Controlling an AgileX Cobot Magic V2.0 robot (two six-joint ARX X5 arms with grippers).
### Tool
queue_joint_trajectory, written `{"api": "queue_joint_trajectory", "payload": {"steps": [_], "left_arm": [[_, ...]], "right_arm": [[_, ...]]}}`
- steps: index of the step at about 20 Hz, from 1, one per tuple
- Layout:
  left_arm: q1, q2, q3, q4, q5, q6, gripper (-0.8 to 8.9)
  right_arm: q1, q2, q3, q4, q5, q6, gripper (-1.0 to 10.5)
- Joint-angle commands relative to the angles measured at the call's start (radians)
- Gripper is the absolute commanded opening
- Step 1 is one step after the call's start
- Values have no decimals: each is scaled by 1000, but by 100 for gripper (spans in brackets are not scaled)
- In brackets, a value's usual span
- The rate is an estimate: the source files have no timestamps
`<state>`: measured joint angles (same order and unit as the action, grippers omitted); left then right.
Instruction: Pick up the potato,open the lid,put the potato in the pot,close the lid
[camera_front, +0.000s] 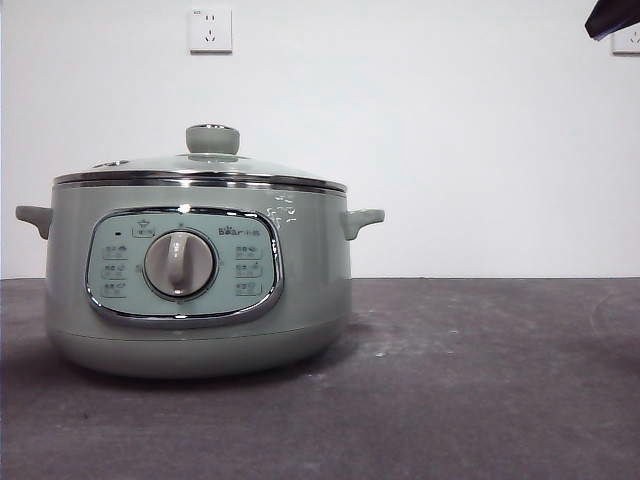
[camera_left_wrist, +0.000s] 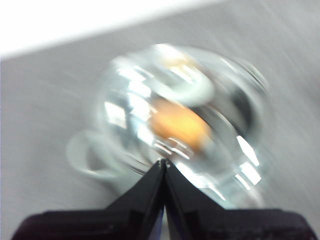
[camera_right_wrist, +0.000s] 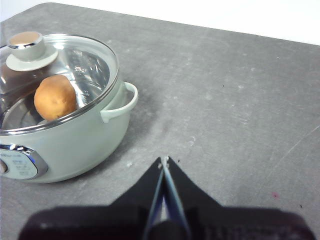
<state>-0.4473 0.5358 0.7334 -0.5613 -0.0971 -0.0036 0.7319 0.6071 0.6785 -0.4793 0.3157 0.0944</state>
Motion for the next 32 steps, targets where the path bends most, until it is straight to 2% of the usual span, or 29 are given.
{"api": "queue_joint_trajectory", "payload": {"steps": [1, 5, 9, 13, 32], "left_arm": [[126, -76, -94, 98, 2, -34, -3], [313, -245, -360, 315, 30, -76, -3], [373, -394, -580, 412, 39, -72, -3], [394, -500, -701, 410, 47, -72, -3], [397, -534, -730, 375, 52, -79, -3]], "right_arm": [[1, -2, -6, 3, 2, 13, -16], [1, -2, -6, 3, 1, 13, -16], [1, -2, -6, 3, 1, 13, -16], [1, -1, -6, 3, 2, 13, -16], [1, -1, -6, 1, 2, 13, -16]]}}
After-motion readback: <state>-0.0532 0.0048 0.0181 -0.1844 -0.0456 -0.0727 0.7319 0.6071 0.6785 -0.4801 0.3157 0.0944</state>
